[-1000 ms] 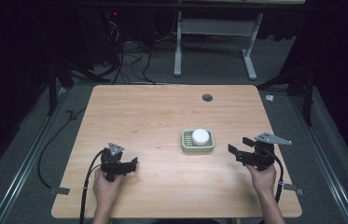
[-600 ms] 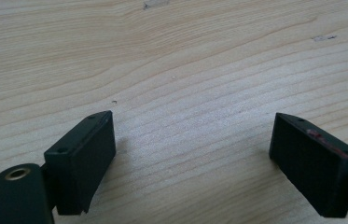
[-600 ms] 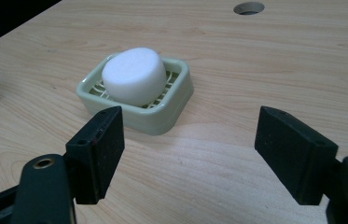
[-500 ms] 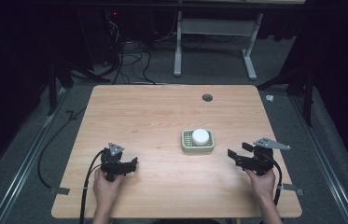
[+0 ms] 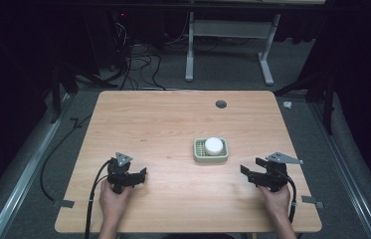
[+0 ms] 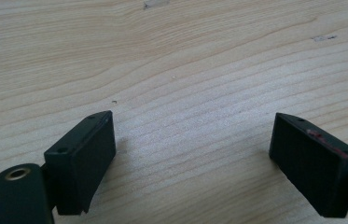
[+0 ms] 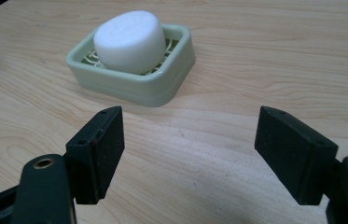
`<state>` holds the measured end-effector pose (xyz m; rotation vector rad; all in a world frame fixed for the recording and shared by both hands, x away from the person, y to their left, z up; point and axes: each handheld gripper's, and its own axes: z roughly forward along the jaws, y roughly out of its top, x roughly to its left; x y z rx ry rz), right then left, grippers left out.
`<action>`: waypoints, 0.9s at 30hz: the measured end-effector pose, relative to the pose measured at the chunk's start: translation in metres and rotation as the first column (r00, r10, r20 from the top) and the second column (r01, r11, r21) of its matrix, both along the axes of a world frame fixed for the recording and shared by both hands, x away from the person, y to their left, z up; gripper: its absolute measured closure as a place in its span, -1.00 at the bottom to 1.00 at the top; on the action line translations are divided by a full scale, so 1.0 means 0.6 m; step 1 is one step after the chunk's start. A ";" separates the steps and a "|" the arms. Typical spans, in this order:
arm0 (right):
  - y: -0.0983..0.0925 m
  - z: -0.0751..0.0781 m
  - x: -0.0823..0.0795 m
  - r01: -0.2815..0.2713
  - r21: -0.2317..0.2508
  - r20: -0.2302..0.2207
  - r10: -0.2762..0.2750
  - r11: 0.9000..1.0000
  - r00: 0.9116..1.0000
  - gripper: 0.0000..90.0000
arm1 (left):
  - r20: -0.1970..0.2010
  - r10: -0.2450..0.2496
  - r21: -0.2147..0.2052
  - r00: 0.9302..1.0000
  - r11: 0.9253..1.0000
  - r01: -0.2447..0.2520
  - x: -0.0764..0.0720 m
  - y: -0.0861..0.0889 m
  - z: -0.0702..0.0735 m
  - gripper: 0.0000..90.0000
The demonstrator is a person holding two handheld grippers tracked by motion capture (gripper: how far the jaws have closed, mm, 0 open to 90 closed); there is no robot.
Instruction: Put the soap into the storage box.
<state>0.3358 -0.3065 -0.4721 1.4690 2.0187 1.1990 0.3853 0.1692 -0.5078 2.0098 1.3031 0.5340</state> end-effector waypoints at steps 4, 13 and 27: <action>0.002 -0.008 0.000 -0.005 -0.010 -0.008 0.005 1.000 1.000 -0.44 | 0.001 0.002 -0.002 1.000 1.000 -0.002 0.000 0.000 0.000 -0.67; 0.010 -0.020 0.001 -0.007 -0.025 -0.038 0.006 1.000 0.999 -0.44 | 0.001 0.002 -0.002 1.000 1.000 -0.002 0.000 0.000 0.000 -0.67; 0.030 -0.041 0.008 0.000 -0.152 -0.065 -0.010 0.988 0.998 -0.44 | 0.001 0.001 -0.002 1.000 1.000 -0.001 0.000 0.000 0.000 -0.67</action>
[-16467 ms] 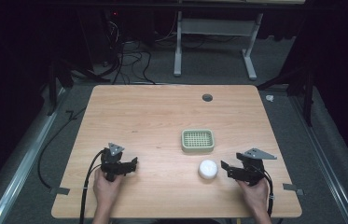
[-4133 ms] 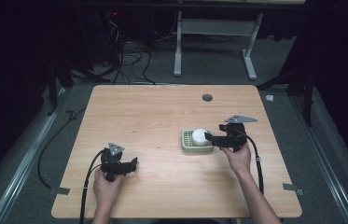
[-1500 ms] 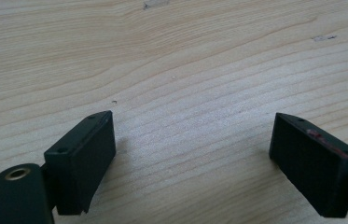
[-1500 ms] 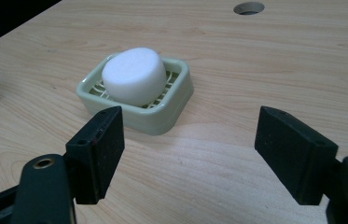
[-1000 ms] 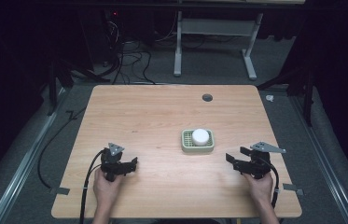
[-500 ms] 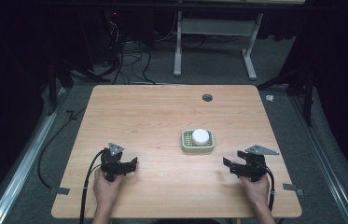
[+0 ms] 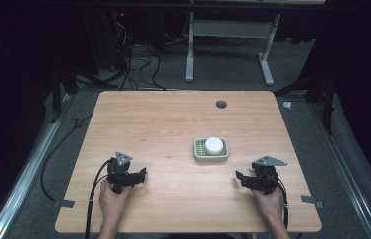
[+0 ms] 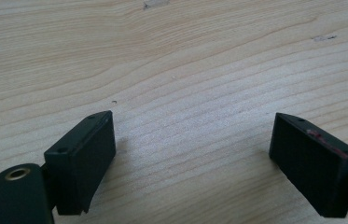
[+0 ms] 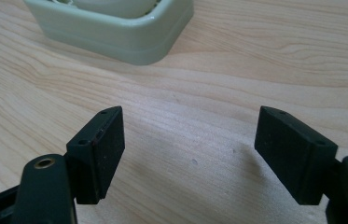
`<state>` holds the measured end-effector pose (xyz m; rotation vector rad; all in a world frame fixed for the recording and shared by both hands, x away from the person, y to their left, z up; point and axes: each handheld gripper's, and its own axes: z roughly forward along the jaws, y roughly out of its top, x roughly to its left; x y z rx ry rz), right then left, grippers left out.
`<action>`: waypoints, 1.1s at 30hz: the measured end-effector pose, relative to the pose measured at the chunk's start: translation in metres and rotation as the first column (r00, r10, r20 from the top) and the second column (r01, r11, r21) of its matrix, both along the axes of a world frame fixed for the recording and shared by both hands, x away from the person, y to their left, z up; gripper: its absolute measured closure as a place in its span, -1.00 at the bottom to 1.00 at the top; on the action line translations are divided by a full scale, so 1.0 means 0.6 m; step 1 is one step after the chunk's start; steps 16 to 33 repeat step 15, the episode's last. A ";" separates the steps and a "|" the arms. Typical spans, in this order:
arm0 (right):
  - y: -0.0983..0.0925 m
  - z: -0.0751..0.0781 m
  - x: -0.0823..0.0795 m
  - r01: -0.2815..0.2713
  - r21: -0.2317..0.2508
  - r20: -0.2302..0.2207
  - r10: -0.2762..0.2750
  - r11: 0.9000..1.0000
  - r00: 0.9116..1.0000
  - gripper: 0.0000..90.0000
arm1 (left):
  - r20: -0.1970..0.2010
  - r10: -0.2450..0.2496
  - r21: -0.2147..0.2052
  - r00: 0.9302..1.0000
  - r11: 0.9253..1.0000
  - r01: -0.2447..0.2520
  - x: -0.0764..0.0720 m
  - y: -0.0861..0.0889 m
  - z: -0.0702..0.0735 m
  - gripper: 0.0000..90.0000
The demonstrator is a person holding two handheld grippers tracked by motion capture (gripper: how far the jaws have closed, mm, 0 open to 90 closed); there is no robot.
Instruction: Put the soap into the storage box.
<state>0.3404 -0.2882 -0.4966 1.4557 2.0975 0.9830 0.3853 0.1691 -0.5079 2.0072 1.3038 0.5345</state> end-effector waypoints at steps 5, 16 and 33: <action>0.004 -0.008 0.003 0.005 -0.028 -0.012 -0.006 1.000 1.000 -0.44 | 0.000 0.000 0.000 1.000 1.000 0.000 0.000 0.000 0.000 -0.67; 0.013 -0.009 0.003 0.002 -0.083 -0.005 -0.003 0.997 1.000 -0.45 | 0.000 0.000 0.000 1.000 1.000 0.000 0.000 0.000 0.000 -0.67; 0.013 -0.009 0.003 0.002 -0.083 -0.005 -0.003 0.997 1.000 -0.45 | 0.000 0.000 0.000 1.000 1.000 0.000 0.000 0.000 0.000 -0.67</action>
